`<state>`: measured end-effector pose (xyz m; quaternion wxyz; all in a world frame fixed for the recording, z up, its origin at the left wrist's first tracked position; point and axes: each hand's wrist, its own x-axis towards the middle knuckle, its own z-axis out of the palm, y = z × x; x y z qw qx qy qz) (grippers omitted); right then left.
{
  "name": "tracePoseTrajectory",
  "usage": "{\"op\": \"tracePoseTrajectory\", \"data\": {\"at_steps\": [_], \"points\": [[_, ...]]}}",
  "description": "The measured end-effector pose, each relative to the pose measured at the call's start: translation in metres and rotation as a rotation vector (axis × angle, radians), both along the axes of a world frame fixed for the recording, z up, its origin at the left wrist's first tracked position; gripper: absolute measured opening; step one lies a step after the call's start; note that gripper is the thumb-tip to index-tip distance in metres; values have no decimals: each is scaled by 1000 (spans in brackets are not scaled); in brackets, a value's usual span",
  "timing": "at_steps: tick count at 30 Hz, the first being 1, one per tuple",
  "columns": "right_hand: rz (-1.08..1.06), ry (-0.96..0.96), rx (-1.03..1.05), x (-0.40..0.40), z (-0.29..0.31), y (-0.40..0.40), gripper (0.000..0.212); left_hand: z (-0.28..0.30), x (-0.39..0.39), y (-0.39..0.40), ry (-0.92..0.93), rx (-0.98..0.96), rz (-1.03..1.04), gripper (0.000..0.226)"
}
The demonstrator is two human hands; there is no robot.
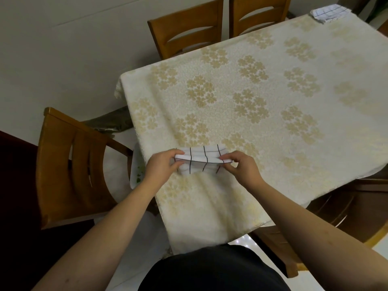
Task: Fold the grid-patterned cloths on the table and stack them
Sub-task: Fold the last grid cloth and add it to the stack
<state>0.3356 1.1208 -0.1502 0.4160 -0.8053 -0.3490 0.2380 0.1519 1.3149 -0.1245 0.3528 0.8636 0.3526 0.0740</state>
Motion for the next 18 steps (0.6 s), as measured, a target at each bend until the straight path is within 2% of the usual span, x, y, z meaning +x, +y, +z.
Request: {"op": "tracePoseTrajectory", "data": {"at_steps": [3, 5, 7, 9, 12, 14, 18], "points": [[-9, -283, 107, 6, 5, 5, 17, 9, 7, 3, -143, 259, -47, 22], [0, -411, 135, 7, 4, 4, 18, 4, 7, 0, -179, 339, -40, 22], [20, -481, 106, 3, -6, -4, 21, -10, 2, -7, -138, 346, -45, 24], [43, -498, -46, -7, -29, -18, 27, -35, -10, -18, 20, 256, -84, 27], [83, -393, -328, -25, -59, -41, 32, -74, -37, -39, 267, 153, -214, 39], [109, -367, -370, -33, -69, -50, 37, -87, -48, -50, 300, 179, -245, 43], [150, -447, -371, -42, -71, -47, 49, -86, -43, -55, 265, 357, -265, 42]]}}
